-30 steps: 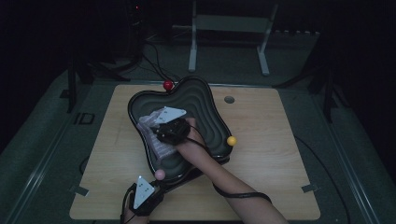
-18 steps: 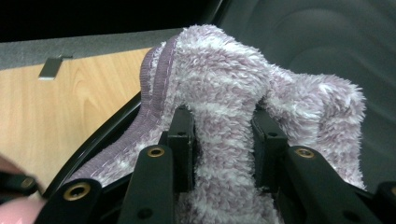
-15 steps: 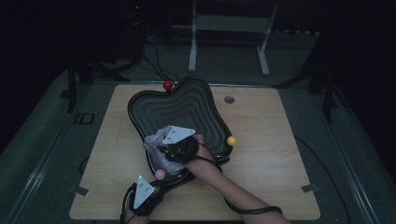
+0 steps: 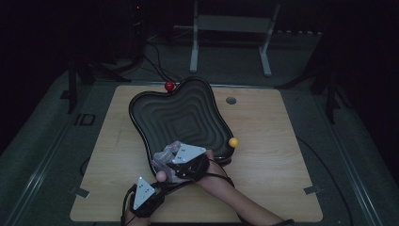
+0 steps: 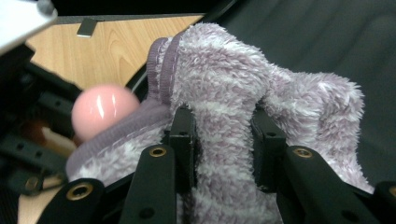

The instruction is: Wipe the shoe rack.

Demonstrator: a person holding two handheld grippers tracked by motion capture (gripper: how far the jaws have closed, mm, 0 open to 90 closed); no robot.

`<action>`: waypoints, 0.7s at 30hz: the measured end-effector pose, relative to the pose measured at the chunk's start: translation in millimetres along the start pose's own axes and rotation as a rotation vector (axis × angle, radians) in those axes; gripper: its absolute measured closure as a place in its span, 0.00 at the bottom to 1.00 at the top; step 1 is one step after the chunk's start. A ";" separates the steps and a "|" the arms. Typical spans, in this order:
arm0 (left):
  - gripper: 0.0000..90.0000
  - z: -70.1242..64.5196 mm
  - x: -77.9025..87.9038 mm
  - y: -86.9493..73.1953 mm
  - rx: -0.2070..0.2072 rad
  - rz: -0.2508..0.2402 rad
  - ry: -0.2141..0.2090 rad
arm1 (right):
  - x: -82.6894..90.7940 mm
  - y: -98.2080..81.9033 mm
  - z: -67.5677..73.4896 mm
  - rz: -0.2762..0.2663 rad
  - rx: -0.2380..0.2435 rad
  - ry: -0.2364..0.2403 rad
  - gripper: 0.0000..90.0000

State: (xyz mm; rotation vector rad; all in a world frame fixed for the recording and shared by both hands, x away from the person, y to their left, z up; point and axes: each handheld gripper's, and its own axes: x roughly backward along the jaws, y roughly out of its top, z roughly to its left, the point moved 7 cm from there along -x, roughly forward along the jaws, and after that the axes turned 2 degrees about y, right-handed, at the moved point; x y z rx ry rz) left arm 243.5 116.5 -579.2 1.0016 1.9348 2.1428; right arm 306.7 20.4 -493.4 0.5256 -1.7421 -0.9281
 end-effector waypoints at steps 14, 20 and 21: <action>0.82 -1.0 0.1 0.1 -0.017 0.007 0.011 | 14.2 -13.8 -25.3 0.000 -0.026 -0.068 0.75; 0.82 -1.4 0.1 -0.1 -0.014 0.005 0.009 | 27.8 -26.6 -49.3 -0.002 -0.095 -0.121 0.75; 0.82 -1.3 0.0 -0.1 -0.012 0.004 0.009 | 30.1 -29.1 -53.3 -0.003 -0.110 -0.127 0.75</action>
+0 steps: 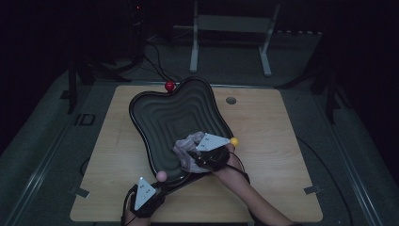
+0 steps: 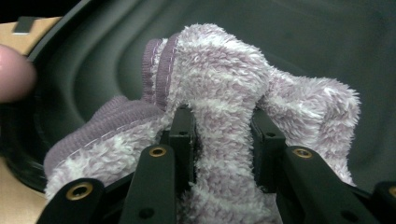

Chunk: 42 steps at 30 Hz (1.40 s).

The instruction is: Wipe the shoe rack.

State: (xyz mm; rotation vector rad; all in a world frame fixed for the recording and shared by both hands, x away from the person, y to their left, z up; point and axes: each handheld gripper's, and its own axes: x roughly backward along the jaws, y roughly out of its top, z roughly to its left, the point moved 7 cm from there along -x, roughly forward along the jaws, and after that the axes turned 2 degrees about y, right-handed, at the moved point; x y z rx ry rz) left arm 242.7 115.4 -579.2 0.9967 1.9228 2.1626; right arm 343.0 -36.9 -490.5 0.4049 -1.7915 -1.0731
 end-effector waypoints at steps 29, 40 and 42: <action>0.82 7.0 -11.4 6.8 -0.013 0.030 -0.048 | 26.1 -30.5 -48.4 0.017 -0.137 -0.114 0.75; 0.82 30.5 -30.7 15.8 -0.023 0.036 -0.031 | 20.4 -28.8 -55.5 0.007 -0.171 -0.174 0.75; 0.82 34.8 -33.8 17.1 -0.023 0.033 -0.021 | 18.5 -27.5 -57.0 0.009 -0.181 -0.184 0.75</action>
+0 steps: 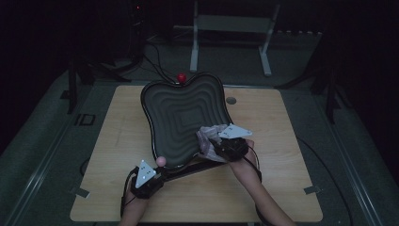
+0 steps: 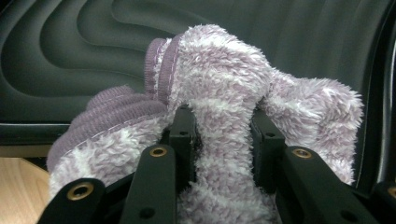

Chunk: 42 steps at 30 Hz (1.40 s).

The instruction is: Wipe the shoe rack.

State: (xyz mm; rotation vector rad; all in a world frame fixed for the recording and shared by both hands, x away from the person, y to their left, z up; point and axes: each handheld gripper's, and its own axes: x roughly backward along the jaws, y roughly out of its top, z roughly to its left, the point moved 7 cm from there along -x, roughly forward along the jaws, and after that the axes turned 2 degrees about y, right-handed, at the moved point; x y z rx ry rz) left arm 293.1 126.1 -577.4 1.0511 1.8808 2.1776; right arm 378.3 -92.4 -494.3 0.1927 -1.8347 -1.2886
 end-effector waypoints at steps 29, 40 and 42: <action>0.63 5.4 54.3 54.2 -0.058 -0.164 -0.021 | -3.4 1.7 -2.0 -0.003 -0.032 -0.010 0.75; 0.66 4.2 38.0 54.4 -0.093 -0.136 0.007 | 0.0 4.3 -0.7 -0.017 -0.070 0.038 0.76; 0.66 4.4 37.7 54.4 -0.081 -0.138 0.005 | 9.2 12.2 2.2 -0.031 -0.056 0.058 0.77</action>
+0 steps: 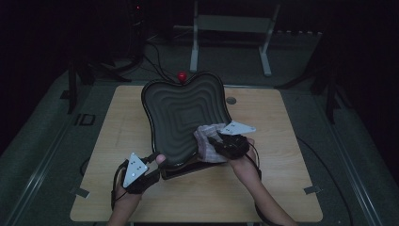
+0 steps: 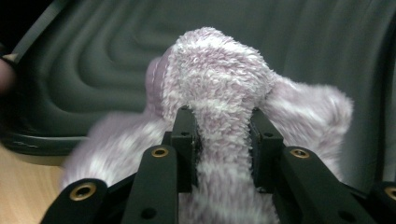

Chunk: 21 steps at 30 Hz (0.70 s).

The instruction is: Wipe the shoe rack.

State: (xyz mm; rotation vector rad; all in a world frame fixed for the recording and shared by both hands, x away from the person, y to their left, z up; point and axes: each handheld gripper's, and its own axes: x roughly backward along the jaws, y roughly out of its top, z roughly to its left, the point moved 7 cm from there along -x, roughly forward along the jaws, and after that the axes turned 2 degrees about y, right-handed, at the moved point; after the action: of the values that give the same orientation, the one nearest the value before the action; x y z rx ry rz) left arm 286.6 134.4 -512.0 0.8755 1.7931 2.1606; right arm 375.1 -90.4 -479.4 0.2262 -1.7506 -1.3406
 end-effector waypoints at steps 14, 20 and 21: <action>0.66 3.6 -0.9 0.3 -0.018 0.015 -0.052 | 38.5 -51.5 5.2 -0.005 0.087 -0.052 0.77; 0.66 5.0 -1.4 0.0 -0.018 0.006 -0.070 | 40.4 -65.2 9.9 -0.028 0.103 -0.110 0.77; 0.66 5.3 -1.3 0.1 -0.019 0.008 -0.074 | 40.7 -68.2 10.1 -0.029 0.099 -0.115 0.78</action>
State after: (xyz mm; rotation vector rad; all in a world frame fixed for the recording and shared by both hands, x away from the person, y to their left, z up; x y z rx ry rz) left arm 290.6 138.1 -511.8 0.9466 1.7350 2.1177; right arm 319.8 -135.6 -515.7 0.2339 -1.9191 -1.3110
